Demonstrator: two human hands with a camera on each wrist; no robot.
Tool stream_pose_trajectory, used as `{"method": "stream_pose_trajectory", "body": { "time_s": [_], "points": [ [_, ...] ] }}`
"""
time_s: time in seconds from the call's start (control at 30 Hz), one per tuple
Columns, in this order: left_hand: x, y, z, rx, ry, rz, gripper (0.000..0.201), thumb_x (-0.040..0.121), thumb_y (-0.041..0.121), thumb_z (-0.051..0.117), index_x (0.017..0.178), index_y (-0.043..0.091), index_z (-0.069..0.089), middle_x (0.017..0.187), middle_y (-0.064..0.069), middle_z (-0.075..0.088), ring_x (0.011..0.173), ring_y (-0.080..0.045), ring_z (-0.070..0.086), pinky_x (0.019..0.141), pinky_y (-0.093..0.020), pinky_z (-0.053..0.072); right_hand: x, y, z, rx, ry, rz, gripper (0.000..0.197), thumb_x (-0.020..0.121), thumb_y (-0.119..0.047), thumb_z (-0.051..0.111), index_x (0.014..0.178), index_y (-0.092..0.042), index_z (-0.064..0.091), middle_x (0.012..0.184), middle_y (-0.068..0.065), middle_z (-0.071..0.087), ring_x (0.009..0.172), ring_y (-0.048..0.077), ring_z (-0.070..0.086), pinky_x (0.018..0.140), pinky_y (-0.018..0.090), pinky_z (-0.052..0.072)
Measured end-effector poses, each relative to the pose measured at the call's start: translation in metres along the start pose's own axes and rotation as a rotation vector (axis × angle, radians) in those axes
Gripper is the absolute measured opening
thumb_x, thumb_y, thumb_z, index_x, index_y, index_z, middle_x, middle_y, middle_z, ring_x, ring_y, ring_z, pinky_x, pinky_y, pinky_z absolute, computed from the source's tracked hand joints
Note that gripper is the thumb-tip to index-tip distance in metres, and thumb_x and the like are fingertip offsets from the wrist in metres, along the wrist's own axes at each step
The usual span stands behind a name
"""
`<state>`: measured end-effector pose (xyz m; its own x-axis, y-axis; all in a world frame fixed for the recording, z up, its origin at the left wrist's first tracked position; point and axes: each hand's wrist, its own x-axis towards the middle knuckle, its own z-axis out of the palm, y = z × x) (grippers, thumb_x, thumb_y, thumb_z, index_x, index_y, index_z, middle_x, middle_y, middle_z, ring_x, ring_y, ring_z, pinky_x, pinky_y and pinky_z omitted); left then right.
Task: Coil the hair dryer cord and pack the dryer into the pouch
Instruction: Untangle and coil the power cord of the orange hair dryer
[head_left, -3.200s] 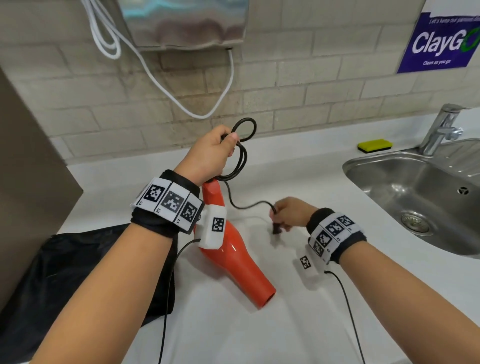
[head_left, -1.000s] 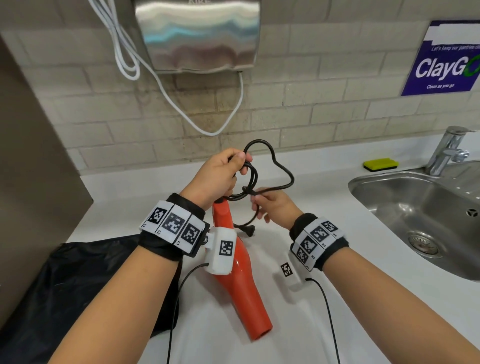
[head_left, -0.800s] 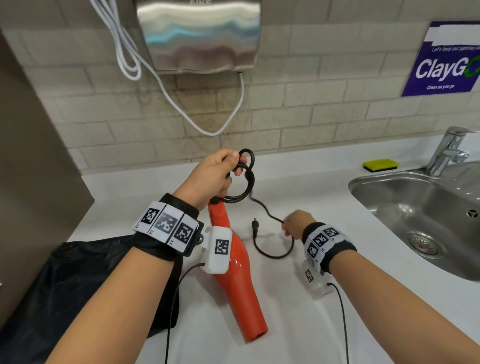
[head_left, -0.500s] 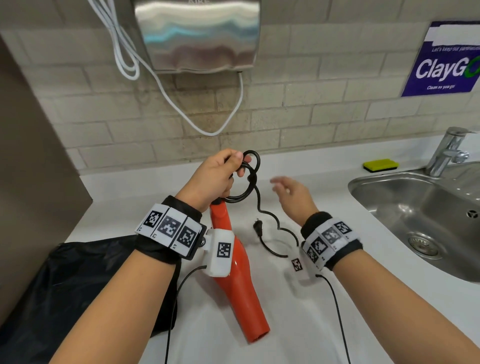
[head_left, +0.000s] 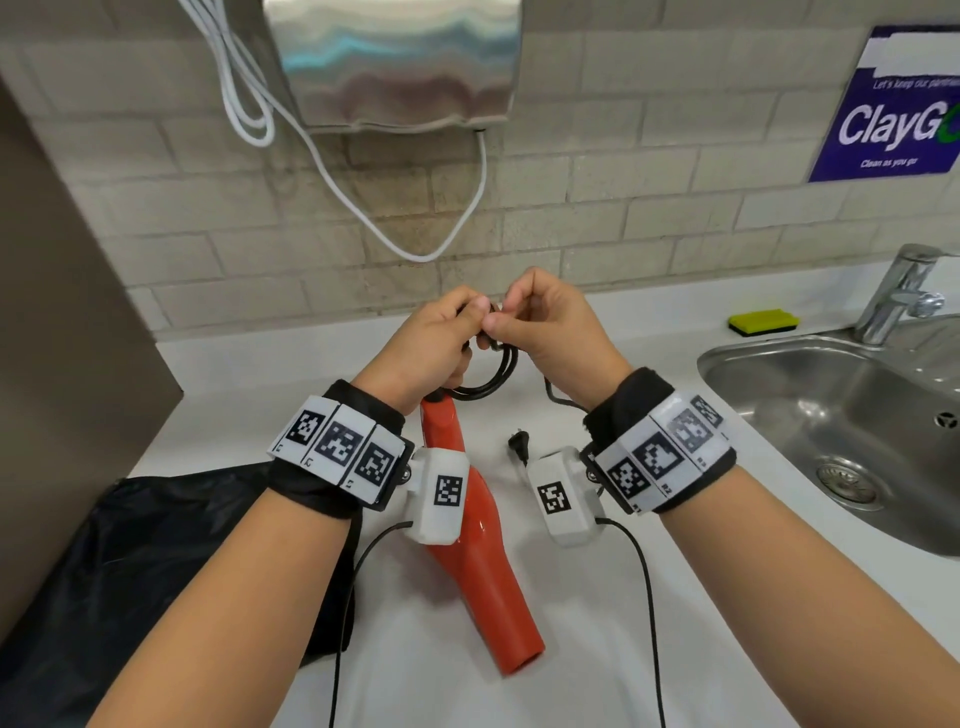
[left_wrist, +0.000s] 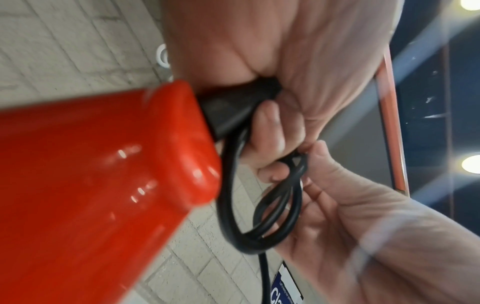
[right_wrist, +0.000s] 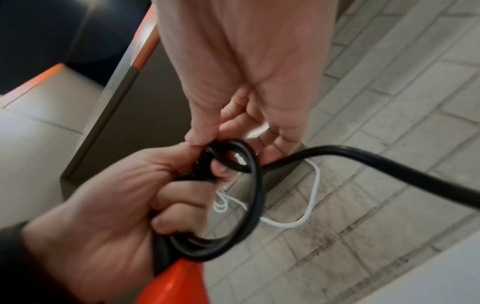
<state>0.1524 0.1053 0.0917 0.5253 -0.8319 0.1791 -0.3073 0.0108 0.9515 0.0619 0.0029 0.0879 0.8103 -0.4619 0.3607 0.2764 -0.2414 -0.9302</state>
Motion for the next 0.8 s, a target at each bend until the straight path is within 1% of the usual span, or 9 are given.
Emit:
{"method": "stream_pose_trajectory", "body": {
  "time_s": [0.07, 0.13, 0.2, 0.27, 0.4, 0.47, 0.53, 0.67, 0.8],
  "points": [
    [0.0, 0.0, -0.002, -0.004, -0.018, -0.012, 0.026, 0.1, 0.021, 0.032, 0.081, 0.016, 0.05, 0.065, 0.0, 0.043, 0.032, -0.001, 0.023, 0.036, -0.014, 0.019, 0.002, 0.002, 0.001, -0.138, 0.031, 0.002, 0.033, 0.07, -0.001, 0.072, 0.07, -0.017, 0.043, 0.066, 0.007, 0.052, 0.069, 0.036, 0.062, 0.076, 0.048, 0.052],
    [-0.001, 0.0, -0.004, 0.008, -0.026, -0.017, 0.025, 0.099, 0.023, 0.035, 0.08, 0.016, 0.051, 0.058, 0.004, 0.041, 0.033, -0.002, 0.023, 0.035, -0.014, 0.019, 0.002, 0.005, 0.0, -0.259, 0.044, -0.015, 0.035, 0.064, -0.014, 0.076, 0.069, -0.021, 0.042, 0.073, 0.01, 0.056, 0.085, 0.046, 0.06, 0.083, 0.057, 0.048],
    [-0.002, 0.0, -0.006, 0.011, -0.02, -0.016, 0.022, 0.096, 0.023, 0.043, 0.077, 0.016, 0.05, 0.05, 0.01, 0.042, 0.033, -0.002, 0.023, 0.035, -0.014, 0.019, 0.002, 0.008, 0.0, -0.34, 0.005, -0.032, 0.03, 0.073, -0.02, 0.074, 0.076, -0.022, 0.044, 0.09, 0.016, 0.064, 0.092, 0.039, 0.061, 0.086, 0.053, 0.049],
    [-0.003, 0.001, -0.007, 0.006, -0.001, -0.023, 0.02, 0.094, 0.018, 0.048, 0.074, 0.016, 0.049, 0.043, 0.012, 0.042, 0.031, -0.001, 0.023, 0.034, -0.014, 0.019, 0.001, 0.011, 0.002, -0.422, -0.065, -0.02, 0.017, 0.084, -0.029, 0.063, 0.088, -0.02, 0.05, 0.101, 0.013, 0.065, 0.095, 0.029, 0.062, 0.087, 0.044, 0.05],
    [-0.002, 0.001, -0.006, -0.025, 0.04, -0.037, 0.022, 0.093, 0.01, 0.046, 0.073, 0.017, 0.052, 0.047, 0.01, 0.043, 0.03, -0.001, 0.023, 0.034, -0.013, 0.019, -0.003, 0.013, 0.004, -0.654, -0.17, 0.036, 0.034, 0.094, -0.036, 0.043, 0.105, -0.007, 0.057, 0.094, 0.015, 0.066, 0.086, 0.028, 0.06, 0.08, 0.041, 0.049],
    [-0.001, 0.0, -0.005, -0.054, 0.075, -0.04, 0.023, 0.092, 0.009, 0.042, 0.074, 0.016, 0.054, 0.059, 0.0, 0.044, 0.03, -0.003, 0.022, 0.035, -0.012, 0.018, -0.005, 0.009, 0.0, -0.686, -0.223, 0.084, 0.036, 0.097, -0.035, 0.037, 0.096, -0.006, 0.058, 0.073, 0.005, 0.056, 0.067, 0.018, 0.052, 0.065, 0.031, 0.044],
    [0.0, 0.0, -0.006, -0.076, 0.085, -0.034, 0.025, 0.093, 0.008, 0.04, 0.075, 0.016, 0.056, 0.064, -0.003, 0.044, 0.03, -0.004, 0.022, 0.035, -0.012, 0.018, -0.006, 0.005, -0.005, -0.587, -0.271, 0.201, 0.034, 0.098, -0.036, 0.033, 0.083, -0.013, 0.053, 0.066, -0.001, 0.039, 0.055, 0.012, 0.036, 0.055, 0.023, 0.034],
    [-0.001, -0.002, -0.008, -0.127, 0.066, -0.017, 0.027, 0.094, 0.007, 0.035, 0.08, 0.014, 0.057, 0.063, -0.003, 0.043, 0.03, -0.004, 0.021, 0.037, -0.013, 0.014, -0.004, -0.001, -0.022, -0.363, -0.301, 0.292, 0.03, 0.099, -0.025, 0.035, 0.074, -0.018, 0.049, 0.066, -0.004, 0.033, 0.055, 0.009, 0.031, 0.055, 0.021, 0.031],
    [-0.002, -0.001, -0.008, -0.021, -0.016, -0.01, 0.025, 0.095, 0.006, 0.036, 0.095, 0.017, 0.058, 0.063, -0.001, 0.043, 0.03, -0.003, 0.022, 0.034, -0.014, 0.017, 0.001, -0.003, -0.029, -0.467, -0.14, 0.22, 0.027, 0.095, -0.016, 0.042, 0.069, -0.018, 0.05, 0.058, -0.005, 0.035, 0.051, 0.007, 0.034, 0.053, 0.02, 0.029]
  ]
}}
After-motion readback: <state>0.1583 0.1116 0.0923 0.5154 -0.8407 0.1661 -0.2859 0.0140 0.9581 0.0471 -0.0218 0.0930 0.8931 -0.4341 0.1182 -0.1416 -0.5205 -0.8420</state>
